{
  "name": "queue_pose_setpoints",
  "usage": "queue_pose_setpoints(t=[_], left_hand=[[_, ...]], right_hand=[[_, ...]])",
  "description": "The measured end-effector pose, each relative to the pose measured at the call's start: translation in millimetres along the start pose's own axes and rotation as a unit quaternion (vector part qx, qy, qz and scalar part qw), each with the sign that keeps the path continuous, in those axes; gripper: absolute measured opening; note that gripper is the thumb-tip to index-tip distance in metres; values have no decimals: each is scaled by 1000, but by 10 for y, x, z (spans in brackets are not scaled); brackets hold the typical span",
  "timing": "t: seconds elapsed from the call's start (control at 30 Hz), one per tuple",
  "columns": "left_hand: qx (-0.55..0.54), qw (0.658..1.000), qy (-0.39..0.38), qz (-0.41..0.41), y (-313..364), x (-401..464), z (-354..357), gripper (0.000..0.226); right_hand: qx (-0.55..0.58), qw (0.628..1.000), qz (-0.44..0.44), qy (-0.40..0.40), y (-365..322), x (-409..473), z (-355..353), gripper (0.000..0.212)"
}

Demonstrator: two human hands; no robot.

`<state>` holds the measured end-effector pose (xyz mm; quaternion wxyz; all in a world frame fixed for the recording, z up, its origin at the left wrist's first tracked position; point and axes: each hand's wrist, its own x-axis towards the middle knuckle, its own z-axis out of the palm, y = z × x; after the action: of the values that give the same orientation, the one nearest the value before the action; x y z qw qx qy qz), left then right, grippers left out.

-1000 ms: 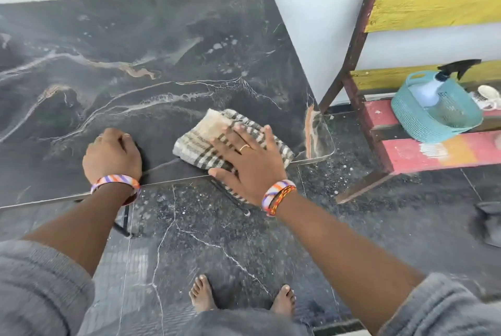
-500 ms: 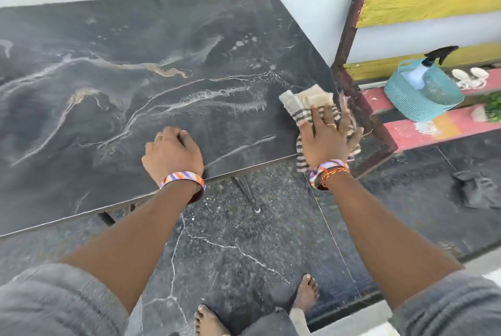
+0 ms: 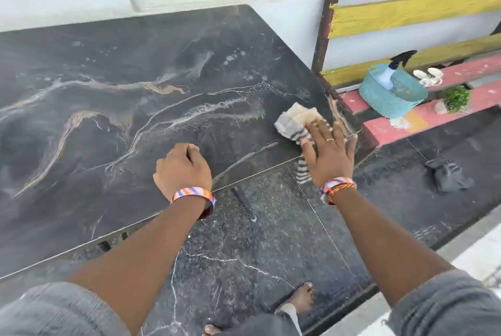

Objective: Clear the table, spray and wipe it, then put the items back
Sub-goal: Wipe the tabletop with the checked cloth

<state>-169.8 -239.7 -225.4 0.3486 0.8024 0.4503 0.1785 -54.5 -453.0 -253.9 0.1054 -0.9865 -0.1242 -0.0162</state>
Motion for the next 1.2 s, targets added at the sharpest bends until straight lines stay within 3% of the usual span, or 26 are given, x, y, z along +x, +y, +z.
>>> queue_pose_setpoints(t=[0.07,0.13,0.2,0.33,0.47,0.53,0.63,0.73,0.83,0.93,1.0,1.1,1.13,1.2], left_hand=[[11,1000,3,-3,19,-3,14,31],[24,1000,1,-3,25,7,30,32],[39,999,0,-3,7,14,49,32],[53,999,7,4,-14,13,65,31],[65,998,13,1,12,45,84,30],[66,998,15,1,20,46,88,30],[66,998,10,5,15,47,95,30],[75,997,-8,4,-6,44,66,30],[57,998,-38,-16,18,123,8,29],[41,994,-42,96,52,266,-49,37],[70,985,-22,157,114,411,-32,38],[66,992,6,111,290,665,22,30],[66,993,15,100,349,730,44,32],[69,993,21,95,466,818,88,36]], right_hand=[[-28,995,88,-20,221,196,-128,53],[-52,993,104,-20,181,299,-163,53],[-37,998,50,-4,-103,230,-118,59],[-30,990,-138,-7,-975,-252,52,57],[-56,978,-198,-38,-1395,-232,65,57],[-38,985,-159,-62,-1270,-18,40,55],[-28,997,14,-68,-775,386,-89,54],[-59,982,175,-45,-200,676,-228,59],[-71,978,196,-12,-153,808,-205,59],[-21,992,117,-31,-705,840,-51,59],[1,998,-21,-62,-1197,746,83,60],[30,950,-290,-112,-1720,483,171,56],[25,931,-341,-125,-1743,468,174,55],[21,926,-356,-125,-1563,641,142,52]])
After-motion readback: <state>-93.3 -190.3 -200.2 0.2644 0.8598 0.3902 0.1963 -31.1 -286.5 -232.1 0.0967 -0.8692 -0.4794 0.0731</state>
